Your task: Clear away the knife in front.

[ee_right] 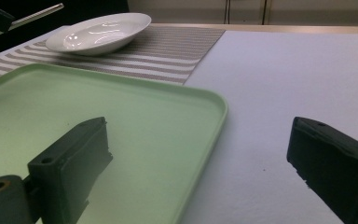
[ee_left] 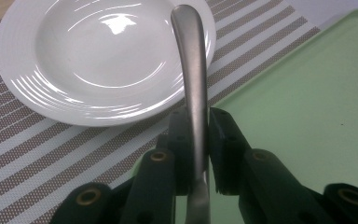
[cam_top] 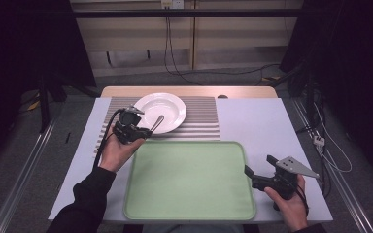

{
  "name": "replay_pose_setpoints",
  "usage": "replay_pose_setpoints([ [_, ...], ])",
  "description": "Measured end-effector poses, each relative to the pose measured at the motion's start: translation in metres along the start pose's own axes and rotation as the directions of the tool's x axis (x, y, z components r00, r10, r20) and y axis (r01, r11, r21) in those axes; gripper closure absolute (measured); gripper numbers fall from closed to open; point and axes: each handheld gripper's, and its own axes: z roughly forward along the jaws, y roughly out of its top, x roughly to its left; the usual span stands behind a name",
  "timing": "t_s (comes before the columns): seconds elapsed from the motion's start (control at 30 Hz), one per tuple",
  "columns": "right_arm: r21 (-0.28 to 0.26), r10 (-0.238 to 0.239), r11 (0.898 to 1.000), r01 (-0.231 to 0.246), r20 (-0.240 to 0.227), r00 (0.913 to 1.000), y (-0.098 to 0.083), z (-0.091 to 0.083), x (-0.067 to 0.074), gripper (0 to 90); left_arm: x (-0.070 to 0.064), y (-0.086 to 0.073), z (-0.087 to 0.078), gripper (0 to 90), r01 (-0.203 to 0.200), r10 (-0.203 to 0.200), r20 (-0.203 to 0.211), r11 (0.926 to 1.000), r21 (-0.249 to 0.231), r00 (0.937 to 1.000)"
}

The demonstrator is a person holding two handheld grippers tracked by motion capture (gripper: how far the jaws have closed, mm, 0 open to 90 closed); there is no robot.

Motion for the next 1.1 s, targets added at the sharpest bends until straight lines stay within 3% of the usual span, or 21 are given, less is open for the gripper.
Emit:
replay_pose_setpoints([
  [0.4,0.003,-0.010,1.000,0.010,-0.009,0.9999,0.001,0.003,0.002,5.2,-0.020,-0.007,0.001,79.8,0.001,-0.002,0.026,0.9998,0.019,0.9997],
  [0.47,0.004,-0.011,1.000,0.011,-0.009,0.9999,0.001,0.003,0.002,5.2,-0.023,-0.008,0.001,79.8,-0.023,0.023,0.022,0.9993,0.030,0.9995],
  [0.67,0.004,-0.011,1.000,0.011,-0.005,0.9999,0.001,0.002,0.002,5.2,-0.035,-0.015,0.005,79.8,-0.024,0.022,0.042,0.9988,0.044,0.9989],
  [0.83,0.005,-0.010,1.000,0.010,-0.005,0.9999,0.000,0.001,0.001,5.2,-0.044,-0.026,0.011,79.7,-0.044,0.040,0.052,0.9950,0.090,0.9979],
  [0.93,0.006,-0.011,1.000,0.011,-0.004,0.9999,0.000,0.002,0.002,5.2,-0.044,-0.030,0.013,79.7,-0.033,0.027,0.069,0.9955,0.089,0.9973],
  [1.1,0.010,-0.011,1.000,0.011,-0.005,0.9999,0.001,0.003,0.002,5.3,-0.046,-0.036,0.022,79.7,-0.052,0.043,0.073,0.9897,0.133,0.9964],
])
